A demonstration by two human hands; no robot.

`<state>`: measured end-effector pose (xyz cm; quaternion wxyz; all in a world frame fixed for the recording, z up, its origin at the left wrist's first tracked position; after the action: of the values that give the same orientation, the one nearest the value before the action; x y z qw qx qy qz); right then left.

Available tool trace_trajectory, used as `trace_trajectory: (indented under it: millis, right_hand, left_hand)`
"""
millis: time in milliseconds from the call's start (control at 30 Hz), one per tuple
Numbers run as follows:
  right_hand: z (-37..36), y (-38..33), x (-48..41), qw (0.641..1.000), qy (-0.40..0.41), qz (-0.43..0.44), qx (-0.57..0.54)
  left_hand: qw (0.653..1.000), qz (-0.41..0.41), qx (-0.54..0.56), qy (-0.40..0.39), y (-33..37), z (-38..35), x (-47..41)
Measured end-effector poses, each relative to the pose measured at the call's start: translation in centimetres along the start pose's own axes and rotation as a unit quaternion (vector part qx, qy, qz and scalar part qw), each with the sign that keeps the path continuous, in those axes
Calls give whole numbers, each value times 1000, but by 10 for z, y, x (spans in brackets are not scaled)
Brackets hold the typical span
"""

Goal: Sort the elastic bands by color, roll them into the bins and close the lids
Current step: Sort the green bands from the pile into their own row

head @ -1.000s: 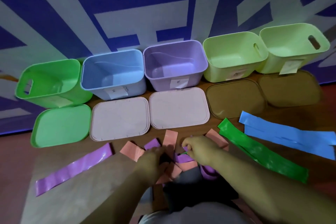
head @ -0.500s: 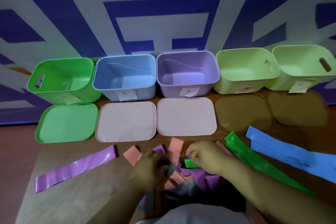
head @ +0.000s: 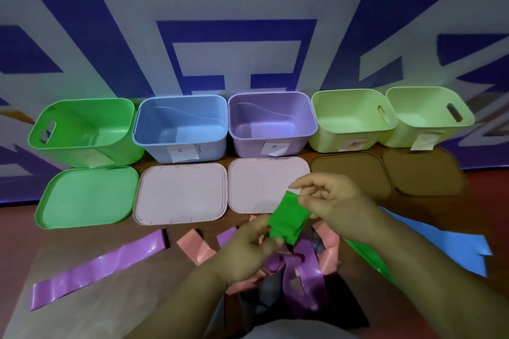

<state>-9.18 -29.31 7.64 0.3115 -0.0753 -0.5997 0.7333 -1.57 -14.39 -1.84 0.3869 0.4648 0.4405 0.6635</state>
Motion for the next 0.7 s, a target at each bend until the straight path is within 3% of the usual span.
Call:
trace_trajectory:
  millis: [133, 267, 533, 700]
  right_hand:
    - [35, -7, 9, 995, 82, 20, -44]
    - [73, 18, 27, 988, 142, -16, -49]
    - [122, 121, 87, 967, 233, -101, -37]
    - [150, 189, 133, 947, 284, -149, -8]
  left_hand:
    - [1000, -3, 18, -4, 5, -3, -4]
    - [999, 1, 31, -9, 5, -2, -7]
    - [997, 38, 32, 58, -6, -24, -32]
    - [998, 49, -19, 36, -1, -71, -72]
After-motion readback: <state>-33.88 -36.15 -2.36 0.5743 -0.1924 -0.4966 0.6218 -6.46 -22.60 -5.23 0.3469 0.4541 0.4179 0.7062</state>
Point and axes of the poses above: each hand's wrist, its own x-axis away from the middle knuckle, its own z-axis out of the back of the hand, y = z × x, the point moved 7 cm from there along -x, towards the middle knuckle, and after that the axes turned 6 degrees about -x, right-handed, at the moved point
